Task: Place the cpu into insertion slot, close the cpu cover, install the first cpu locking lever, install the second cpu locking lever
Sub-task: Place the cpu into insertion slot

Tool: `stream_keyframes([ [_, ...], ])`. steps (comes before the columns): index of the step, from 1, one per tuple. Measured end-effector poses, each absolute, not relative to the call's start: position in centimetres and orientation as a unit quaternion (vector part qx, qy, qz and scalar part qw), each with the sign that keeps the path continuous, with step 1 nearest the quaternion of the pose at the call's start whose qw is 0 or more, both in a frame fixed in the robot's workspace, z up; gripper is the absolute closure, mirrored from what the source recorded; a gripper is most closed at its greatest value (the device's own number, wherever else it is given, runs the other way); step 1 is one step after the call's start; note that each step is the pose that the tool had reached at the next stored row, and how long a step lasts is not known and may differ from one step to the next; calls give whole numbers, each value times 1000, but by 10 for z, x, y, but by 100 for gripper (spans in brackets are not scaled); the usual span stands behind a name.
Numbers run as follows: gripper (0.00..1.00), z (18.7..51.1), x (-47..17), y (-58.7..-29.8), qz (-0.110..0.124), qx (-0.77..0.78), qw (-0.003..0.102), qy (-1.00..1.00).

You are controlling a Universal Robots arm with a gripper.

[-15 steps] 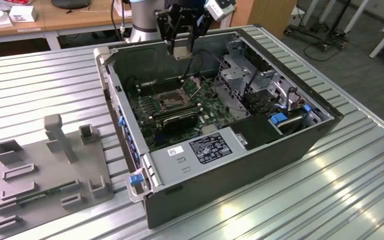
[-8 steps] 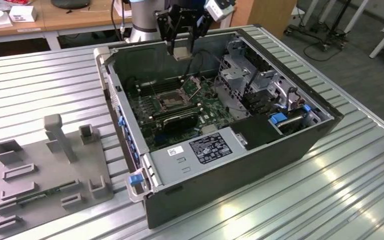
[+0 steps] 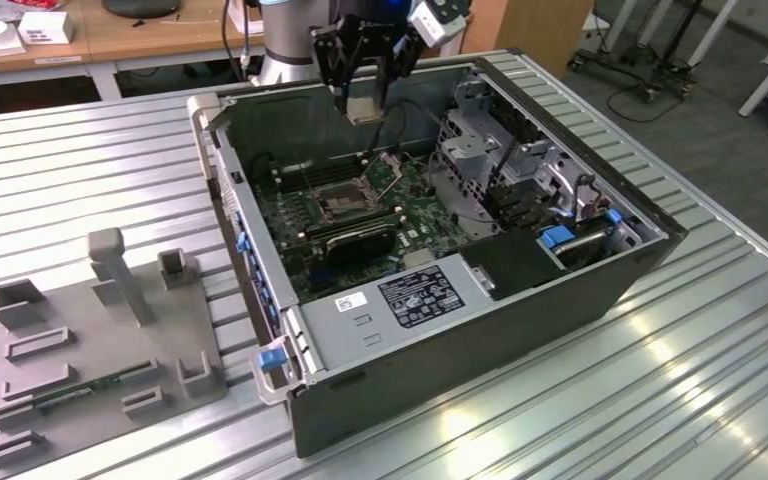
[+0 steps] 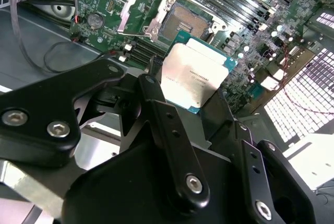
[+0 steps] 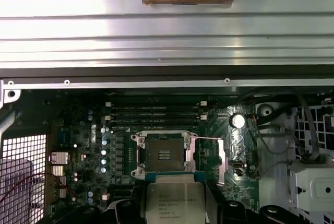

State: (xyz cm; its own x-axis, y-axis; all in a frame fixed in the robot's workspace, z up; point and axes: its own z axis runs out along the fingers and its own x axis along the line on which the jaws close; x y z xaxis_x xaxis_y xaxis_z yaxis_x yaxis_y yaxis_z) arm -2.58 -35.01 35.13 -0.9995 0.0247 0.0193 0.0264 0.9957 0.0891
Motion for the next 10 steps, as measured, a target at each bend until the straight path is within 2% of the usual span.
stream_keyframes([
  [10, 46, 347, -26, -350, -45, -13, 9, -999],
])
